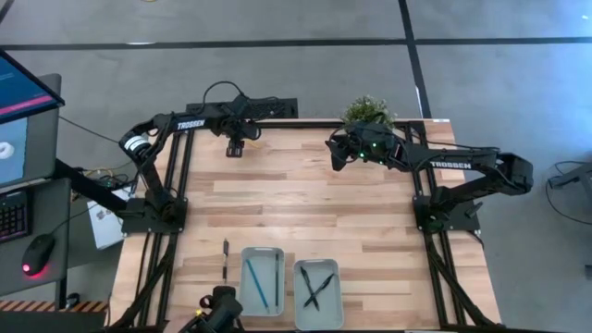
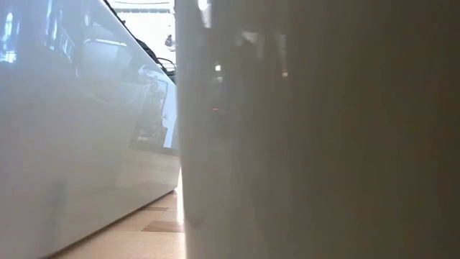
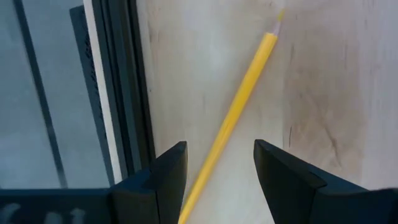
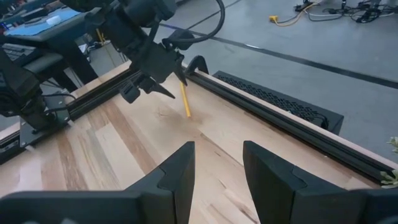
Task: Sort pens & pencils
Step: Put the yellow pencil into the left gray bin
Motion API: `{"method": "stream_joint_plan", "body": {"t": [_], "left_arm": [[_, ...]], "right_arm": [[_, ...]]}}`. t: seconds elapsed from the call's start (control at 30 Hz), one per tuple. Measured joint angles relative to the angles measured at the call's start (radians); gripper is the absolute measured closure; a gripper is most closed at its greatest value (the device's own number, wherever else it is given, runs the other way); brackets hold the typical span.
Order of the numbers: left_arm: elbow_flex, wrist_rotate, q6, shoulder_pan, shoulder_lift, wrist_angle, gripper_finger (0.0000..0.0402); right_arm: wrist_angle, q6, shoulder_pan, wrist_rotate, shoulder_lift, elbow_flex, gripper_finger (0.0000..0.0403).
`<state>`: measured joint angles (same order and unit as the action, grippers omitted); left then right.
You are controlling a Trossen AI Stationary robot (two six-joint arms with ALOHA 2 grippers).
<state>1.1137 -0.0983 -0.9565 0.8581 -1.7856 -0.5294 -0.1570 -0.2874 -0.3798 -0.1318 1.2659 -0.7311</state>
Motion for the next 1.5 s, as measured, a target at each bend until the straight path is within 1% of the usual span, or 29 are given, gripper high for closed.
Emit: {"method": "stream_joint_plan", "body": {"t": [0.37,0.5,0.67,0.8,0.87,1.0,1.1,1.3,1.5], "left_arm": [[0.0,-0.007,-0.013,-0.001,0.0,-0.01,0.0219],[0.0,-0.007,-0.011,-0.001,0.001,-0.033,0.0194],[0.0,-0.008,-0.056,-0.002,0.001,-0.055,0.0156],[0.0,-0.042,-0.042,-0.002,0.001,-0.055,0.0148],[0.0,-0.041,-0.024,-0.002,0.001,-0.055,0.0148],[0.0,-0.003,-0.119,-0.002,0.001,-0.051,0.0149],[0.0,0.033,-0.144,-0.003,0.001,-0.045,0.0149],[0.0,0.048,-0.074,-0.003,0.001,-0.011,0.0149],[0.0,0.118,-0.074,-0.013,0.001,-0.003,0.0149]], "right_arm": [[0.0,0.0,0.0,0.0,0.0,0.0,0.0246],[0.0,0.0,0.0,0.0,0.0,0.0,0.0246],[0.0,0.0,0.0,0.0,0.0,0.0,0.0246],[0.0,0.0,0.001,0.0,0.0,0.0,0.0246],[0.0,0.0,0.001,0.0,0.0,0.0,0.0246],[0.0,0.0,0.001,0.0,0.0,0.0,0.0246],[0.0,0.0,0.001,0.0,0.0,0.0,0.0246],[0.0,0.0,0.001,0.0,0.0,0.0,0.0246],[0.0,0.0,0.001,0.0,0.0,0.0,0.0246]]}}
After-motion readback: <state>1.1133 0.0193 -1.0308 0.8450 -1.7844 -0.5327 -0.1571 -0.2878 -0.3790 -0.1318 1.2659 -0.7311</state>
